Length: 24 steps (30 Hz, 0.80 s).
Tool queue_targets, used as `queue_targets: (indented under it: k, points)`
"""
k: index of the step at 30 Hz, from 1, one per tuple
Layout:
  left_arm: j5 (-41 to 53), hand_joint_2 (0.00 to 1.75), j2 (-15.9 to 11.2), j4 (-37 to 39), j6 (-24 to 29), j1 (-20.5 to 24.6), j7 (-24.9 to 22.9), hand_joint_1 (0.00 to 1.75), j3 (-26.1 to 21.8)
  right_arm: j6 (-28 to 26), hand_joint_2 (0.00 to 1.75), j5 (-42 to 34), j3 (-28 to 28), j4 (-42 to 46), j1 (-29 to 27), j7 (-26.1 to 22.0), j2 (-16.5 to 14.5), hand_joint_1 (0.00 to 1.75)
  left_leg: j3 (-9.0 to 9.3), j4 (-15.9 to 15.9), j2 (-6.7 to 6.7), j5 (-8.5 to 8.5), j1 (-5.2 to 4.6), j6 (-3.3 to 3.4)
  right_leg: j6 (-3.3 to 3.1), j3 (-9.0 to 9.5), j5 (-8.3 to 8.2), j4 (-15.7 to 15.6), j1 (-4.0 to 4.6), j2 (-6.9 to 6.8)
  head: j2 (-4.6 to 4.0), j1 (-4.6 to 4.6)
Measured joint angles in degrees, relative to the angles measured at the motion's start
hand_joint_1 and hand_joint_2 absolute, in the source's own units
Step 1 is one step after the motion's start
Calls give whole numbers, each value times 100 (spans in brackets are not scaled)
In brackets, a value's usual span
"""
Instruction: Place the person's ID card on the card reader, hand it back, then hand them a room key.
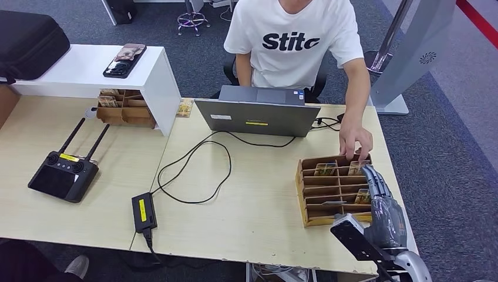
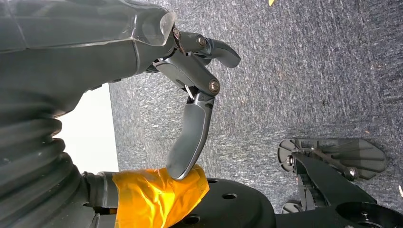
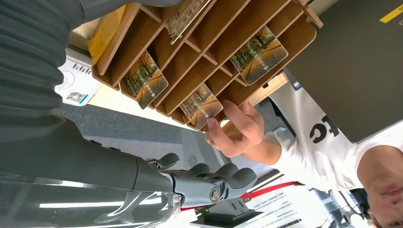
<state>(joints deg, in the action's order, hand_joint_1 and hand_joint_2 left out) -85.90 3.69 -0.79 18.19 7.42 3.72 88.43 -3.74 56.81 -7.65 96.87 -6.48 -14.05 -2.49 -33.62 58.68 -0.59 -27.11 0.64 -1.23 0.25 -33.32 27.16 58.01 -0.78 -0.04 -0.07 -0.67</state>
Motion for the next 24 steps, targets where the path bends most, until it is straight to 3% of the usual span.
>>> queue_targets:
  k: [24]
  points:
    - [57, 175, 20, 0, 25, 0, -1, 0, 1, -13, 175, 76, -83, -47, -61, -18, -22, 0, 0, 0, 0, 0, 0, 0, 0, 0, 0, 0, 0, 0, 0, 0]
